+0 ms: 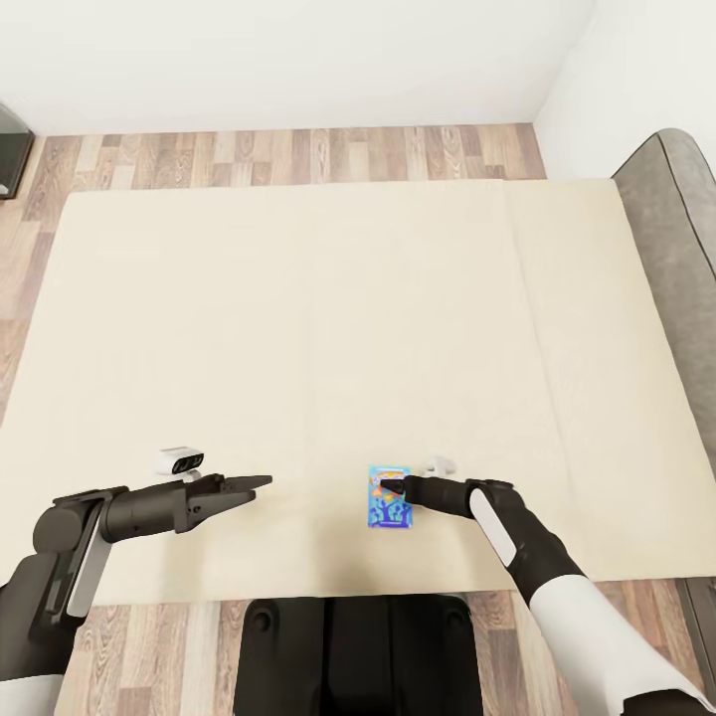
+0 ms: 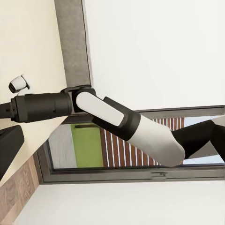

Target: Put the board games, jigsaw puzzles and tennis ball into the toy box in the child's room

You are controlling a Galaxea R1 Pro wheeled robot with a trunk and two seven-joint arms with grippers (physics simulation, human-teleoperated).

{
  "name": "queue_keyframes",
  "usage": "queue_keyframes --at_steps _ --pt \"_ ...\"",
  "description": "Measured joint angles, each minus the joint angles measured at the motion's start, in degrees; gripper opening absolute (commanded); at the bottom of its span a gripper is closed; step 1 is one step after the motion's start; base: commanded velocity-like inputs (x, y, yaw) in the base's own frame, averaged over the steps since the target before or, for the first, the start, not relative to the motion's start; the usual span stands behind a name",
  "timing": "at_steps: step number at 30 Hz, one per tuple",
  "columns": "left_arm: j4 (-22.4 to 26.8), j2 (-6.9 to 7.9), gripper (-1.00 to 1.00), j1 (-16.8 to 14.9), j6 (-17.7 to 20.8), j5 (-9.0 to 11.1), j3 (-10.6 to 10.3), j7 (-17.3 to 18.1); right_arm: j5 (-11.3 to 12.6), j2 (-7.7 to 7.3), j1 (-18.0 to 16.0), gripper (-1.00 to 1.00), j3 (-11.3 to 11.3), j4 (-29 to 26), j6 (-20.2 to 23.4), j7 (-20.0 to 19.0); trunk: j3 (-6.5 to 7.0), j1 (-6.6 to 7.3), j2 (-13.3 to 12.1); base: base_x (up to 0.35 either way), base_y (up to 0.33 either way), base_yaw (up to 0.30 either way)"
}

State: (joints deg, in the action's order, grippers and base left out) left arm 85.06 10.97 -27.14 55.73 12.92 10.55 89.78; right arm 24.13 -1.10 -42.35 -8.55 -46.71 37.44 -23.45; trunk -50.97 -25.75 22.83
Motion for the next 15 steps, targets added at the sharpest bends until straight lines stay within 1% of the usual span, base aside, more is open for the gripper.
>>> queue_keyframes --at_steps 15 --pt "0.0 0.0 1.0 0.0 0.0 -0.01 0.0 0.0 -0.09 0.1 0.0 1.0 0.06 0.05 -0.04 0.0 0.0 0.0 0.0 0.0 0.003 0.0"
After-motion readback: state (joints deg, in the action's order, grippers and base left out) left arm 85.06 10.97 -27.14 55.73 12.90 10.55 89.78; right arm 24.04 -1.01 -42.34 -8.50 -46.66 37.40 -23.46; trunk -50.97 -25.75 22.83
